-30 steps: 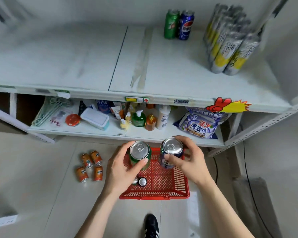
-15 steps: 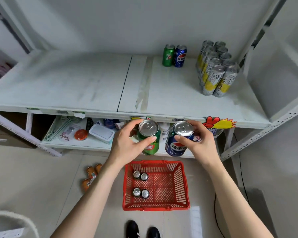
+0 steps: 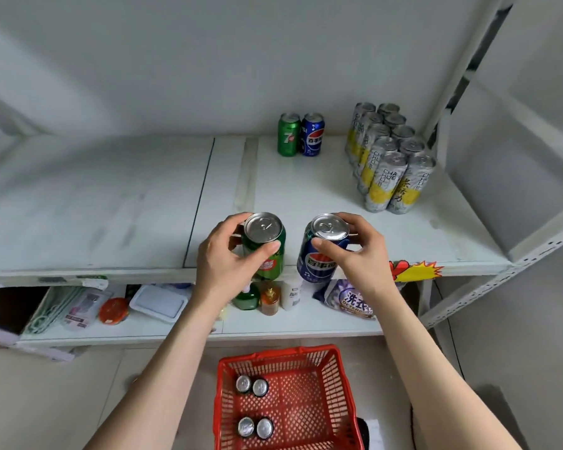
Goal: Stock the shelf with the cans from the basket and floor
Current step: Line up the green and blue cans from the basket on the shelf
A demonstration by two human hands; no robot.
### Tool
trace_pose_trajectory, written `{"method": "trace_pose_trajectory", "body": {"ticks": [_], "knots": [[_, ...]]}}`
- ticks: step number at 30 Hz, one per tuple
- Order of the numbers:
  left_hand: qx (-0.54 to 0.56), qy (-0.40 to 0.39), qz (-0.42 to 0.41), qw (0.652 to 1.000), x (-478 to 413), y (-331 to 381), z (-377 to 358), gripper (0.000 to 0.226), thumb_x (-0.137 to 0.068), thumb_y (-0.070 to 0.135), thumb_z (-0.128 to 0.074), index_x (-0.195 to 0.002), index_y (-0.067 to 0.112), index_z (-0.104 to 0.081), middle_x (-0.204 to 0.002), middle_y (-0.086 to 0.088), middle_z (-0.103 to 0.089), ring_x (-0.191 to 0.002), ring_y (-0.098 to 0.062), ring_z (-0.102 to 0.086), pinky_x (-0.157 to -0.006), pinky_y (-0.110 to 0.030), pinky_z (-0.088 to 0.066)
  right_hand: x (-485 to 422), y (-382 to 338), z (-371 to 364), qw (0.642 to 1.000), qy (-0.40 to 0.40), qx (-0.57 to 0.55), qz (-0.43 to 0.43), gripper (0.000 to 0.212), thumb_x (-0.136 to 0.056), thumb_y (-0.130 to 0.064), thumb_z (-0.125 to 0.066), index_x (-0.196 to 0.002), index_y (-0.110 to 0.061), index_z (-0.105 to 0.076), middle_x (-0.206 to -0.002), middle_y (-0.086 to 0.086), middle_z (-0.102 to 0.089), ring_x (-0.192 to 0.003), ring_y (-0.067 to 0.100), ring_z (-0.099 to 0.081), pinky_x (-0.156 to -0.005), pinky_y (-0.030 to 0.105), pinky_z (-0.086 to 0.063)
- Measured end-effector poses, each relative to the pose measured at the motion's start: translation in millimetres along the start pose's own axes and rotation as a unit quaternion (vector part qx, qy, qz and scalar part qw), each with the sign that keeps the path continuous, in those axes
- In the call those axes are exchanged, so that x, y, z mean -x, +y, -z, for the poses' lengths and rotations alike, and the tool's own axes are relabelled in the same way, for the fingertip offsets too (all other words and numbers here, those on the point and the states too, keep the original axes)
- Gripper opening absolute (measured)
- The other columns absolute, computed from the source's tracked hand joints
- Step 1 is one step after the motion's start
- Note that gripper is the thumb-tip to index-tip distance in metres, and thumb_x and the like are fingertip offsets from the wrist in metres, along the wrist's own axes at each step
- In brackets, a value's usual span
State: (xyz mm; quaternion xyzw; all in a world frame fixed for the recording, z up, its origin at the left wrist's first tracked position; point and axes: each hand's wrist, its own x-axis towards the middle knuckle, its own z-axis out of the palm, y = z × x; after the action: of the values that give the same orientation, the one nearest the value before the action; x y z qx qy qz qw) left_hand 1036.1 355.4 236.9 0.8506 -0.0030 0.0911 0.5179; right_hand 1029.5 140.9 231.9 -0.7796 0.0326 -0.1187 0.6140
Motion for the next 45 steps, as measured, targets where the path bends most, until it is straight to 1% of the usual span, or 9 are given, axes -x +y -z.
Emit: {"method": "trace_pose_trajectory", "body": {"ticks": [6,13,17,23,27,31,36,41,45], "knots": [[0.025,0.03,0.023,0.999,-57,2,-51,0.055,-0.065,0.047,-0.081,-0.114,0.033,-0.061,-0.107,0.013,-0.067,-0.1,-0.01,-0.063,-0.09,-0.037,-0.053,-79,22,12,1.0,-0.013,-0.001,0.011,0.038,-0.069,-0.025,-0.087,-0.093,-0.039,-0.063,-0.093,-0.017,-0.069,-0.084,-0.006,-0.062,-0.07,0.008,-0.047],[0.028,0.061,0.044,0.997,-117,-15,-90,0.051,-0.063,0.041,-0.084,-0.109,0.033,-0.063,-0.1,0.015,-0.069,-0.093,-0.007,-0.065,-0.087,-0.033,-0.054,-154,58,11,0.999,-0.045,-0.001,0.011,0.045,-0.066,-0.024,-0.089,-0.105,-0.025,-0.067,-0.097,-0.012,-0.07,-0.087,0.001,-0.065,-0.079,0.02,-0.054],[0.019,0.046,0.04,0.998,-146,-26,-98,0.053,-0.062,0.043,-0.084,-0.11,0.036,-0.063,-0.103,0.014,-0.068,-0.095,-0.007,-0.065,-0.086,-0.031,-0.055,-182,73,3,0.999,-0.028,-0.016,0.005,0.05,-0.065,-0.027,-0.089,-0.11,-0.023,-0.067,-0.1,-0.009,-0.071,-0.093,0.008,-0.067,-0.083,0.028,-0.056],[0.013,0.034,0.034,0.999,-177,-34,-112,0.053,-0.063,0.038,-0.085,-0.112,0.033,-0.063,-0.104,0.009,-0.068,-0.095,-0.01,-0.065,-0.084,-0.025,-0.053,-205,87,-12,0.999,0.0,-0.032,-0.008,0.052,-0.065,-0.029,-0.09,-0.111,-0.024,-0.066,-0.1,-0.009,-0.069,-0.093,0.008,-0.067,-0.084,0.031,-0.058],[0.012,0.022,0.037,0.999,-190,-37,-121,0.057,-0.067,0.036,-0.083,-0.119,0.029,-0.061,-0.11,0.005,-0.066,-0.1,-0.013,-0.063,-0.089,-0.032,-0.054,-219,91,-18,0.999,0.0,-0.029,-0.017,0.057,-0.066,-0.028,-0.089,-0.116,-0.022,-0.064,-0.106,-0.006,-0.068,-0.098,0.011,-0.066,-0.089,0.038,-0.057],[0.047,0.025,0.053,0.997,-200,-43,-126,0.056,-0.07,0.035,-0.082,-0.121,0.028,-0.059,-0.112,0.003,-0.066,-0.101,-0.015,-0.063,-0.091,-0.036,-0.054,-227,98,-22,0.999,0.016,-0.044,-0.019,0.052,-0.067,-0.025,-0.088,-0.113,-0.025,-0.063,-0.102,-0.011,-0.067,-0.095,0.006,-0.065,-0.085,0.031,-0.057],[0.066,0.019,0.045,0.997,-210,-49,-128,0.053,-0.072,0.034,-0.08,-0.12,0.033,-0.058,-0.114,0.005,-0.065,-0.102,-0.013,-0.063,-0.088,-0.03,-0.053,-233,107,-21,0.998,0.011,-0.057,-0.012,0.049,-0.07,-0.026,-0.086,-0.112,-0.029,-0.061,-0.101,-0.016,-0.066,-0.092,0.0,-0.065,-0.078,0.021,-0.056],[0.083,0.01,0.04,0.996,-210,-55,-133,0.058,-0.074,0.033,-0.079,-0.127,0.03,-0.055,-0.122,0.002,-0.062,-0.106,-0.013,-0.062,-0.092,-0.033,-0.053,-235,111,-21,0.999,-0.015,-0.048,0.002,0.054,-0.074,-0.027,-0.084,-0.121,-0.026,-0.058,-0.105,-0.02,-0.063,-0.088,-0.015,-0.06,-0.068,0.006,-0.05],[0.112,0.003,0.061,0.992,-206,-63,-132,0.079,-0.068,0.034,-0.084,-0.137,0.033,-0.046,-0.133,0.002,-0.054,-0.118,-0.013,-0.055,-0.096,-0.034,-0.05,-230,116,-15,0.999,-0.03,-0.04,0.001,0.074,-0.068,-0.03,-0.087,-0.133,-0.026,-0.052,-0.117,-0.017,-0.061,-0.097,-0.016,-0.057,-0.073,0.005,-0.048]]}}
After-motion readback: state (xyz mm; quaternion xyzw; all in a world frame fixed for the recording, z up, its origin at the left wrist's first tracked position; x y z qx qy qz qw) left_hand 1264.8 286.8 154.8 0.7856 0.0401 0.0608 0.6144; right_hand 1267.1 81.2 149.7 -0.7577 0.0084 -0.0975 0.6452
